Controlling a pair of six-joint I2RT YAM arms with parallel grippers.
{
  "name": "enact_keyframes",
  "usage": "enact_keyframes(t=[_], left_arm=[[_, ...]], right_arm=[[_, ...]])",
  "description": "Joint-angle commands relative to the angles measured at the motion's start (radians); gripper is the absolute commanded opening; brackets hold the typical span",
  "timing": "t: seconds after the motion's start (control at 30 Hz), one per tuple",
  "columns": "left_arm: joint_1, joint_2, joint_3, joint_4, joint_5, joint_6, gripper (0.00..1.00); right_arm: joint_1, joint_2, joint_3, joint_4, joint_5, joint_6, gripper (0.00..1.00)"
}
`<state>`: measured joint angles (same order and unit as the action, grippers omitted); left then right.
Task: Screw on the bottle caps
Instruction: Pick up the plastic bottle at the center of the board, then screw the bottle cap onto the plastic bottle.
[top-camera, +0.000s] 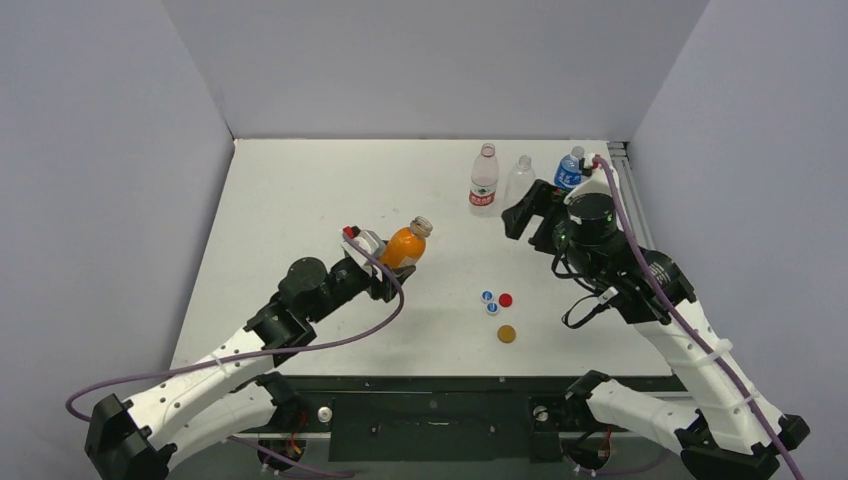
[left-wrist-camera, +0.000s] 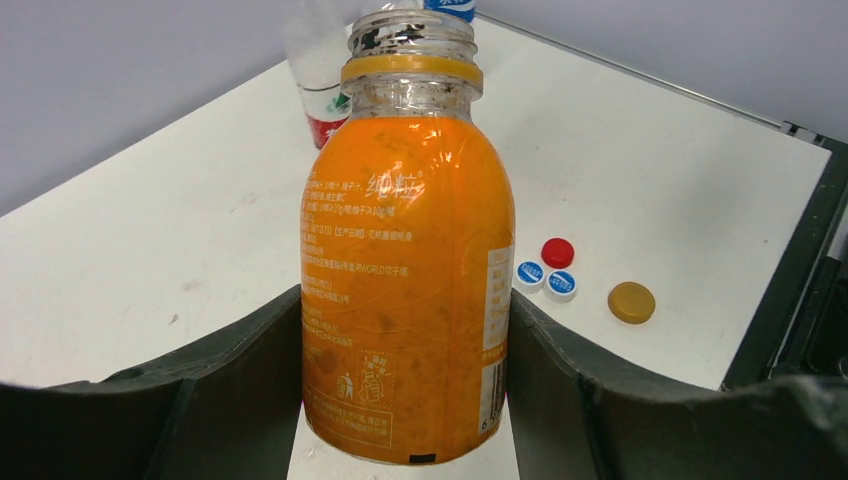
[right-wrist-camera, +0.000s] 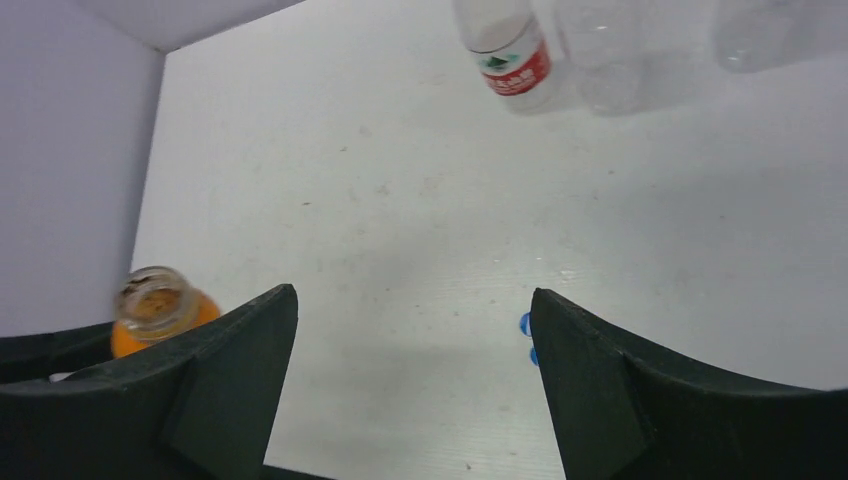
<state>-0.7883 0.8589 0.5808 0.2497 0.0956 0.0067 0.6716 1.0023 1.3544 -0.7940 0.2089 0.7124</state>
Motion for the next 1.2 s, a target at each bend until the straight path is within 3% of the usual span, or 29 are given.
enact_keyframes(t=[0.0, 0.23, 0.37, 0.57, 0.8, 1.17], left_arm=[[0.022, -0.084, 0.039, -0.095, -0.108, -0.050, 0.29], [0.040, -0.185, 0.061, -0.199, -0.118, -0.054, 0.30], [0.042, -0.216, 0.065, -0.219, -0.096, -0.056, 0.30], [0.043, -0.227, 0.069, -0.232, -0.063, -0.043, 0.31], [0.044, -0.222, 0.069, -0.229, -0.053, -0.041, 0.31], [0.044, -0.207, 0.080, -0.237, -0.052, -0.016, 0.33]], right_arm=[[-0.082, -0.013, -0.133, -0.023, 0.073, 0.005, 0.81], [-0.077, 0.006, -0.397, -0.011, 0.122, 0.064, 0.77], [0.019, 0.012, -0.562, 0.016, 0.165, 0.141, 0.77], [0.124, 0.090, -0.656, 0.075, 0.212, 0.240, 0.72], [0.146, 0.206, -0.720, 0.198, 0.173, 0.244, 0.61], [0.199, 0.299, -0.761, 0.259, 0.158, 0.291, 0.56]])
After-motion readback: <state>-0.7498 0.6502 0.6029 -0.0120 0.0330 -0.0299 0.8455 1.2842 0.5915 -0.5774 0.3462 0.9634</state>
